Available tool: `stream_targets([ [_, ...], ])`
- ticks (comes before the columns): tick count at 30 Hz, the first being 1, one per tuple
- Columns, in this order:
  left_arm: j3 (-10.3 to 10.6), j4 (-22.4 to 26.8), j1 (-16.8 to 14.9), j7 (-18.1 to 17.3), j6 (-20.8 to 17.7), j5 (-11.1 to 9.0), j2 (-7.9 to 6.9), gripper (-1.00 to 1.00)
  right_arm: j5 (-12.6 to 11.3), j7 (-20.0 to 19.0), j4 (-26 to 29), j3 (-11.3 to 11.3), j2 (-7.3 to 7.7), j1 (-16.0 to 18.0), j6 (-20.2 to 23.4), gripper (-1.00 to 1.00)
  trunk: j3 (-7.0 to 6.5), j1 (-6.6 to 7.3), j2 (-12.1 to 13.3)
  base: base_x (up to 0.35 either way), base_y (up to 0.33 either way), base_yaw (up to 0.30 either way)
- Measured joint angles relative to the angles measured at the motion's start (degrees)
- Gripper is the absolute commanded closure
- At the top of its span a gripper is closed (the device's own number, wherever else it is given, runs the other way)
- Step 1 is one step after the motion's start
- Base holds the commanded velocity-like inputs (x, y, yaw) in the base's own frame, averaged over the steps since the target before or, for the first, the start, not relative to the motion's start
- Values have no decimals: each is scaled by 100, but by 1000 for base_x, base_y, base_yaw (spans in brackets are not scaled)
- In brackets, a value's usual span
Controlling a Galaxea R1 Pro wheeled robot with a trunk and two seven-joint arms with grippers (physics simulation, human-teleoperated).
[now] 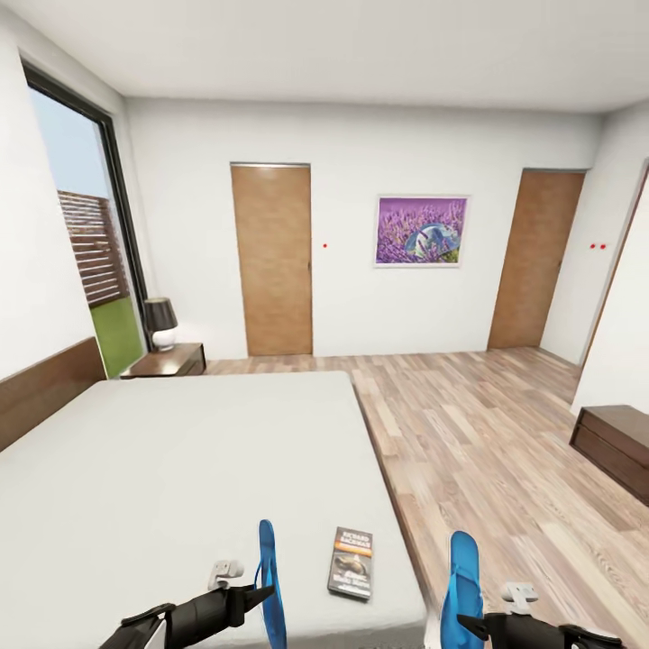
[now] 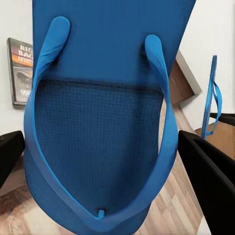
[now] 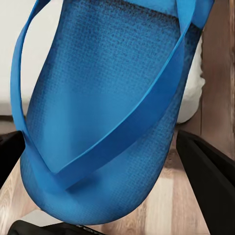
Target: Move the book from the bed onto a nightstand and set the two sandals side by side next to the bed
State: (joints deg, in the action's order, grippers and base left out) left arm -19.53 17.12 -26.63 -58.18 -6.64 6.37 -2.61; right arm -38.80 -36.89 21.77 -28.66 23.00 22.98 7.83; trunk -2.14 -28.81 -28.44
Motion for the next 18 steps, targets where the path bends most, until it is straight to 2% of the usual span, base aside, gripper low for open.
stream_targets([
  [18,0,0,0,0,0,0,-1,100,0,7,-1,0,0,0,0,100,0,0,0,0,0,-281],
])
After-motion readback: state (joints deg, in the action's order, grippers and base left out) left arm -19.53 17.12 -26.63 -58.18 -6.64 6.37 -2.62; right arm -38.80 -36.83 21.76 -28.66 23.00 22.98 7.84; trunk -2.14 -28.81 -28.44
